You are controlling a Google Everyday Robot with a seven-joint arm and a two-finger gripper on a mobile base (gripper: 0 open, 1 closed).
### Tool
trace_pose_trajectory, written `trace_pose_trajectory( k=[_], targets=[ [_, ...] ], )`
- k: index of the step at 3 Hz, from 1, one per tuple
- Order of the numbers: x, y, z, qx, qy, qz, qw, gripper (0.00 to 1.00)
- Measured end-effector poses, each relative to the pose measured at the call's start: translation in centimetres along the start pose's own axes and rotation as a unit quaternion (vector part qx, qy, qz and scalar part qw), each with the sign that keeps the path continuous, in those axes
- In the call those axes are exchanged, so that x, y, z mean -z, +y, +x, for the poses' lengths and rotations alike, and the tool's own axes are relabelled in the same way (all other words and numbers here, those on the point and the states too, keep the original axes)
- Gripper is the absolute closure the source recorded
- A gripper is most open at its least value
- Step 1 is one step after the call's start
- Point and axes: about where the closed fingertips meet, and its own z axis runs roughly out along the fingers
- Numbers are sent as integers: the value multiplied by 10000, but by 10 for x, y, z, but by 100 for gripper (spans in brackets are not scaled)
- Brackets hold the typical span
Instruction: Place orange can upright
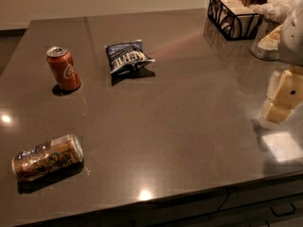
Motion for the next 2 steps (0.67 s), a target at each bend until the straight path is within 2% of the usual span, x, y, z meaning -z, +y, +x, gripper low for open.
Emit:
trace_pose_trajectory(
  k=[1, 2],
  targets=[
    [0, 0, -2, 13, -10, 0, 10000, 0],
    [-5, 5, -47, 451, -206, -257, 9984, 0]
  ],
)
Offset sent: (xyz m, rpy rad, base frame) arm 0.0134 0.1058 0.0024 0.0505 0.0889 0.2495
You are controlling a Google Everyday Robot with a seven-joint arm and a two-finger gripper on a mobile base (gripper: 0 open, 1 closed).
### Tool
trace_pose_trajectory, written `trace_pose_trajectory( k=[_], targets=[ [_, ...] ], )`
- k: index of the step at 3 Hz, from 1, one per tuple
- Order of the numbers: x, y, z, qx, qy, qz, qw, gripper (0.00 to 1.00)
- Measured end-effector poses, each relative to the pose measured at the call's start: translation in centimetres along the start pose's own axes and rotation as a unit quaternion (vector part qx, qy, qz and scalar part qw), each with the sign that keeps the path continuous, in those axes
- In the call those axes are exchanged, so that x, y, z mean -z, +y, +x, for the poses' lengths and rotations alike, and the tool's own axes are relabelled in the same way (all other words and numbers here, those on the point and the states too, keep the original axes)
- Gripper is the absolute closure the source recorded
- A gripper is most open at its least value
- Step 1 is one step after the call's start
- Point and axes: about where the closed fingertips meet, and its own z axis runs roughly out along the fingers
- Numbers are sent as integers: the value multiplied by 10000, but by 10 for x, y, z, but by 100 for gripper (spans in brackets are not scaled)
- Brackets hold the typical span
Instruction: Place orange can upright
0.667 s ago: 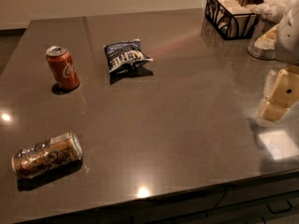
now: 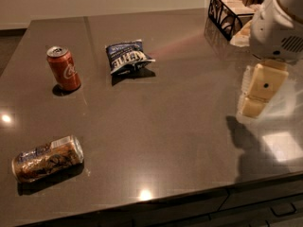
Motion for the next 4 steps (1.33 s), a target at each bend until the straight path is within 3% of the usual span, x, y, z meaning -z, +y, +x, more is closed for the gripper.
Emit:
trace_pose_trajectory(
  k=[1, 2, 3, 4],
  targets=[
    [-20, 1, -59, 501, -241, -308, 9980, 0],
    [-38, 9, -113, 995, -334, -430, 9935, 0],
    [-61, 35, -172, 1608, -263, -496, 9854, 0],
    [-78, 59, -204, 2011, -149, -614, 9775, 0]
  ],
)
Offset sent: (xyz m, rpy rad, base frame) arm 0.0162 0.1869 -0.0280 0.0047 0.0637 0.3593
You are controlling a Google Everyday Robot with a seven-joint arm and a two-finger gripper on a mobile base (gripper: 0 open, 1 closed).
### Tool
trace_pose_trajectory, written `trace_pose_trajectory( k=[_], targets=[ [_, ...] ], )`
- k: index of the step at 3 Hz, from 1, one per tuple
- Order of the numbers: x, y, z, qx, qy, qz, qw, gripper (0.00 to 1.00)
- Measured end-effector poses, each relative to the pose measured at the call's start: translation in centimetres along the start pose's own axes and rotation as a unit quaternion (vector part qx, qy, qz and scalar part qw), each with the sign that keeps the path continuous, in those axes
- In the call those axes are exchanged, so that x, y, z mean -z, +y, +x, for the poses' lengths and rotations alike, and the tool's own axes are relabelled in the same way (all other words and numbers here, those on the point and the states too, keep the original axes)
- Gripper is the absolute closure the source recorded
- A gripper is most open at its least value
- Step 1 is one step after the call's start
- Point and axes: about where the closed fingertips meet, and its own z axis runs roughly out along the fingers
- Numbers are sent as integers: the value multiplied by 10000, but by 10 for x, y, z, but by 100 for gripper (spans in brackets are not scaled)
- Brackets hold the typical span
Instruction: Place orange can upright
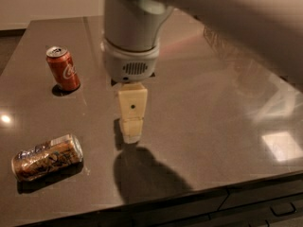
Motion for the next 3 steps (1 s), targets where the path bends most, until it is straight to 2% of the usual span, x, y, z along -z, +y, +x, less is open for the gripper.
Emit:
trace_pose_trajectory(
  k=[1, 3],
  targets=[
    [-16, 8, -31, 331, 104, -114, 9993, 0],
    [-52, 24, -106, 758, 139, -386, 9963, 0]
  ],
)
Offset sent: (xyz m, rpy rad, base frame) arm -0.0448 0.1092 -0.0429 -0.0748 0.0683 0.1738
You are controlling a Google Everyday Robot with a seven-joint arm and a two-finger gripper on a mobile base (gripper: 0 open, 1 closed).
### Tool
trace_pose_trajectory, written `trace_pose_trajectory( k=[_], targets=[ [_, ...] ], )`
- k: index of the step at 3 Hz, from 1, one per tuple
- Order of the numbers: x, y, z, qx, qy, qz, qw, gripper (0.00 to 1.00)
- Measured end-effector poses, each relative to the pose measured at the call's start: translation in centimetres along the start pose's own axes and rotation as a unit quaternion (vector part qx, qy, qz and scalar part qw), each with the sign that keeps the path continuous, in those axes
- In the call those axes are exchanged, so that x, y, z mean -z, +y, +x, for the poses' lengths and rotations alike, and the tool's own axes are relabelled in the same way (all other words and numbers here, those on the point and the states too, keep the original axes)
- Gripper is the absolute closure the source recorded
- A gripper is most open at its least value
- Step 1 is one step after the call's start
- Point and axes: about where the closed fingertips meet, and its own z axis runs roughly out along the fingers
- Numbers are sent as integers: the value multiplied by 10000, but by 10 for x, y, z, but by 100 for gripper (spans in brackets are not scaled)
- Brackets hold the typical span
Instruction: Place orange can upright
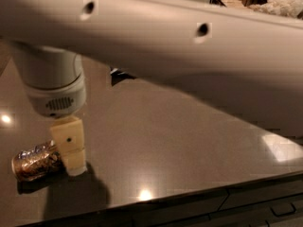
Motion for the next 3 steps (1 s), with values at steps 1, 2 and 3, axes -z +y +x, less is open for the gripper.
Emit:
trace_pose_trajectory(
  k=[1, 2, 3],
  targets=[
    [-18, 1, -19, -42, 69, -135, 9999, 0],
    [-35, 7, -39, -128, 125, -199, 9996, 0],
    [-46, 14, -54, -289, 195, -244, 9991, 0]
  ],
)
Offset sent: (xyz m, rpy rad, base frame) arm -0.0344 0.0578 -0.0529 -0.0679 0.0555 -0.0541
